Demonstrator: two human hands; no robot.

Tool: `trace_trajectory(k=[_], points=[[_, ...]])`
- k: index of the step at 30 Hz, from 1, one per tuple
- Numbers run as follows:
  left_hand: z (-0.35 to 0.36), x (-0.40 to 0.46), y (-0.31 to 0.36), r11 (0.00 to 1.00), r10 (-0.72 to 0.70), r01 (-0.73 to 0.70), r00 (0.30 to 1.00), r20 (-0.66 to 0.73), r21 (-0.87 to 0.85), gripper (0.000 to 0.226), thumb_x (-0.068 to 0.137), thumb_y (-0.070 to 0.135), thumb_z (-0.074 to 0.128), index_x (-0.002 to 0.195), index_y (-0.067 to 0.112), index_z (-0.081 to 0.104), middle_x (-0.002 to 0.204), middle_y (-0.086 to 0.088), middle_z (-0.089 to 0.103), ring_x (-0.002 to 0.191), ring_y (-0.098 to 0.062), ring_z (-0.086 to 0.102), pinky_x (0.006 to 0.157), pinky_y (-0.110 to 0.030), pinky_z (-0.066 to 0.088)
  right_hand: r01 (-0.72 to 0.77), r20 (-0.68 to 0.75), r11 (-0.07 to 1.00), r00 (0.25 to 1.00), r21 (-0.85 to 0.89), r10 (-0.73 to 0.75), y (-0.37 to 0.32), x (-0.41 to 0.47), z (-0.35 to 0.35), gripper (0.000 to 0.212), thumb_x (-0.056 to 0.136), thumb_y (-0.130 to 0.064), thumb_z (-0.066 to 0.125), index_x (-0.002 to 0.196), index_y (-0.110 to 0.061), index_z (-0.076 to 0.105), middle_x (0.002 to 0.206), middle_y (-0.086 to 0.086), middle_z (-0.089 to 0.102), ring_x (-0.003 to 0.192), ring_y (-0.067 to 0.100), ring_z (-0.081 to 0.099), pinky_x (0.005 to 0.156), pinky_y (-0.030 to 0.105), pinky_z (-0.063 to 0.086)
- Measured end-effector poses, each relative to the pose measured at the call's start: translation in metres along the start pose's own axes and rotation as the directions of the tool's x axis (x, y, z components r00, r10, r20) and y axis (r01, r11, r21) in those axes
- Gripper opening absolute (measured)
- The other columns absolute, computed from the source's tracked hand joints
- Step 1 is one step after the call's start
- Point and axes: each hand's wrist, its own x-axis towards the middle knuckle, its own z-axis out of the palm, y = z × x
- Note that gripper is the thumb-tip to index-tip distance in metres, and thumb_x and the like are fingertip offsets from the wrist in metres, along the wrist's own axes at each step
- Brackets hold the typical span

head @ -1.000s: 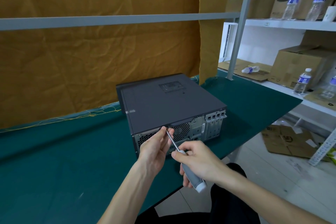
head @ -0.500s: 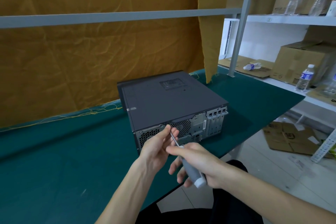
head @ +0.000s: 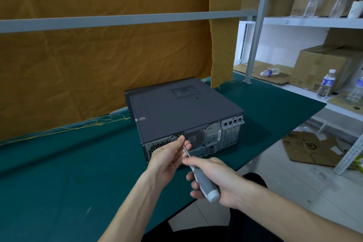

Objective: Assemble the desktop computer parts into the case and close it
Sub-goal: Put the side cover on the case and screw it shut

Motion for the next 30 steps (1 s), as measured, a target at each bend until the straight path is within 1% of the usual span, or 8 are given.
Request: trace_trajectory(k=[3, 7, 10, 15, 20, 24, 27, 30], points=[[0.0, 0.001, -0.001, 1.0, -0.007, 0.007, 1.0, 0.024, 0.008, 0.022, 0.092, 0.022, 0.074, 0.098, 0.001, 0.073, 0.091, -0.01, 0.076, 0.065, -0.012, 0.071, 0.056, -0.02, 0.057, 0.039, -0.026, 0.996, 0.999, 0.08, -0.037, 0.002, 0.0, -0.001, 0.027, 0.087, -0.02, 0.082, 0.097, 0.001, 0.068, 0.067, 0.009, 0.059, 0.053, 0.016, 0.058, 0.056, 0.036, 0.059], [-0.007, -0.003, 0.009, 0.981, -0.133, 0.159, 0.967, 0.216, -0.109, 0.028, 0.104, 0.011, 0.052, 0.121, -0.008, 0.065, 0.117, -0.018, 0.073, 0.096, -0.019, 0.076, 0.069, -0.027, 0.063, -0.001, -0.034, 1.0, 0.999, 0.023, 0.002, -0.002, -0.003, -0.003, 0.039, 0.096, -0.043, 0.069, 0.099, -0.004, 0.07, 0.07, 0.008, 0.066, 0.05, 0.016, 0.057, 0.046, 0.028, 0.051], [-0.005, -0.003, 0.01, 0.989, -0.112, 0.124, 0.983, 0.147, -0.076, 0.021, 0.098, 0.005, 0.06, 0.112, -0.009, 0.067, 0.109, -0.02, 0.075, 0.088, -0.02, 0.077, 0.066, -0.027, 0.063, -0.013, -0.051, 1.0, 0.999, 0.011, 0.013, -0.003, -0.003, 0.0, 0.037, 0.092, -0.039, 0.075, 0.106, -0.006, 0.068, 0.07, 0.008, 0.065, 0.049, 0.016, 0.055, 0.041, 0.024, 0.043], [-0.001, -0.002, 0.002, 0.999, -0.025, 0.023, 0.999, 0.046, 0.032, 0.024, 0.089, 0.015, 0.075, 0.103, -0.003, 0.073, 0.097, -0.015, 0.077, 0.08, -0.015, 0.076, 0.066, -0.023, 0.062, 0.024, -0.058, 1.0, 0.998, 0.009, -0.024, -0.002, -0.003, -0.003, 0.033, 0.09, -0.032, 0.079, 0.102, -0.003, 0.068, 0.072, 0.008, 0.068, 0.055, 0.016, 0.062, 0.048, 0.028, 0.053], [0.0, -0.005, 0.004, 0.997, -0.064, 0.072, 0.985, 0.158, -0.042, 0.028, 0.105, 0.012, 0.052, 0.118, -0.01, 0.065, 0.112, -0.02, 0.075, 0.096, -0.021, 0.076, 0.067, -0.025, 0.061, -0.052, -0.034, 0.998, 0.998, 0.029, 0.053, -0.003, -0.004, -0.006, 0.044, 0.102, -0.046, 0.057, 0.094, -0.006, 0.073, 0.07, 0.01, 0.067, 0.047, 0.016, 0.055, 0.039, 0.024, 0.043], [0.002, -0.001, 0.004, 0.998, -0.001, -0.003, 0.998, 0.063, 0.061, 0.021, 0.097, 0.012, 0.067, 0.104, -0.007, 0.072, 0.101, -0.018, 0.077, 0.079, -0.017, 0.077, 0.061, -0.022, 0.06, -0.004, -0.071, 1.0, 0.997, 0.01, 0.004, -0.001, -0.003, 0.0, 0.026, 0.085, -0.029, 0.082, 0.092, -0.009, 0.068, 0.065, 0.004, 0.061, 0.049, 0.015, 0.055, 0.039, 0.023, 0.041], [0.001, 0.001, -0.001, 0.977, 0.062, -0.069, 0.997, 0.04, 0.201, 0.026, 0.092, 0.028, 0.074, 0.091, 0.002, 0.075, 0.092, -0.012, 0.077, 0.064, -0.013, 0.069, 0.058, -0.021, 0.057, 0.006, -0.061, 1.0, 0.998, -0.03, -0.008, 0.002, -0.005, -0.001, 0.02, 0.087, -0.024, 0.08, 0.091, -0.008, 0.068, 0.066, 0.002, 0.063, 0.051, 0.013, 0.058, 0.042, 0.023, 0.044], [-0.005, 0.001, 0.001, 0.986, 0.055, -0.067, 0.995, 0.083, 0.151, 0.034, 0.102, 0.028, 0.061, 0.104, -0.004, 0.071, 0.1, -0.016, 0.077, 0.085, -0.019, 0.076, 0.068, -0.025, 0.061, -0.038, -0.056, 0.999, 0.998, -0.012, 0.037, 0.003, -0.005, -0.002, 0.034, 0.095, -0.038, 0.071, 0.098, -0.004, 0.073, 0.067, 0.003, 0.064, 0.049, 0.013, 0.053, 0.041, 0.024, 0.041]])
